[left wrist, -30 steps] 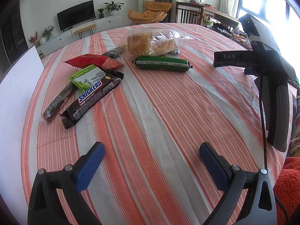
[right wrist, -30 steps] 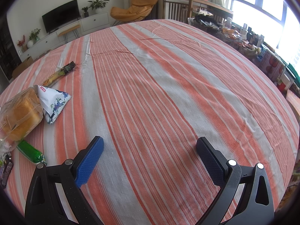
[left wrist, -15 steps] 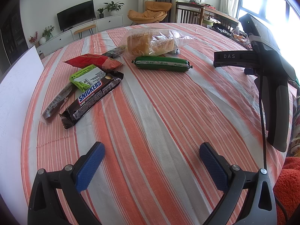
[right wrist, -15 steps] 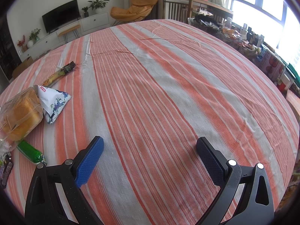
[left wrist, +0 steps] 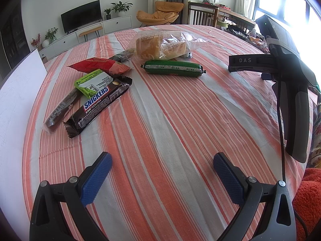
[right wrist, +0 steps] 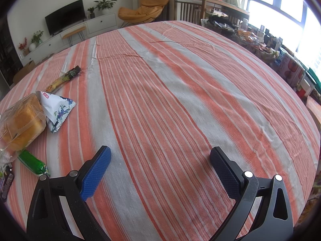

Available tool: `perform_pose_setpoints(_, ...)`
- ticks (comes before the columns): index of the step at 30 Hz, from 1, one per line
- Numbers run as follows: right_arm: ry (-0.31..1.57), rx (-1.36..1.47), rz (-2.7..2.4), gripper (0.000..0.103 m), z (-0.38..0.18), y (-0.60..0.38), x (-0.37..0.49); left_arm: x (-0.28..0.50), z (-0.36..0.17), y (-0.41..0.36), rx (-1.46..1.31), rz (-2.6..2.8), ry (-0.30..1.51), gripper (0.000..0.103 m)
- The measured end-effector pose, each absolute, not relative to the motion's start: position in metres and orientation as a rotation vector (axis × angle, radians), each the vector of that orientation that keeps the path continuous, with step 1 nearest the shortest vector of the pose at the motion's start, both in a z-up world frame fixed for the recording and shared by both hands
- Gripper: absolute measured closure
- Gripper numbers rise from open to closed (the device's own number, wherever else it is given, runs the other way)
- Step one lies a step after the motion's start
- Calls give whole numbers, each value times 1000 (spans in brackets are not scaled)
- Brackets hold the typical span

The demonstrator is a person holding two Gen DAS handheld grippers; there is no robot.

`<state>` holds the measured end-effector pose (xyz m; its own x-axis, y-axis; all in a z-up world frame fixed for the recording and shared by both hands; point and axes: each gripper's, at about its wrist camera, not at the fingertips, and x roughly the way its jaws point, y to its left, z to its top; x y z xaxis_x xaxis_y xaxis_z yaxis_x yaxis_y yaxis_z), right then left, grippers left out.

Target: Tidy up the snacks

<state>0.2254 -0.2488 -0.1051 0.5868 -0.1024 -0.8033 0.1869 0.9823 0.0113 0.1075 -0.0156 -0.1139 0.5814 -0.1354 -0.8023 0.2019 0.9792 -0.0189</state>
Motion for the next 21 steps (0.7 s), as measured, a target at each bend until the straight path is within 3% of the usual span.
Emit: perform_pose_setpoints(21,929,98,-168,2,-105,-249,225,107,-115,-17,83,-194,933,2)
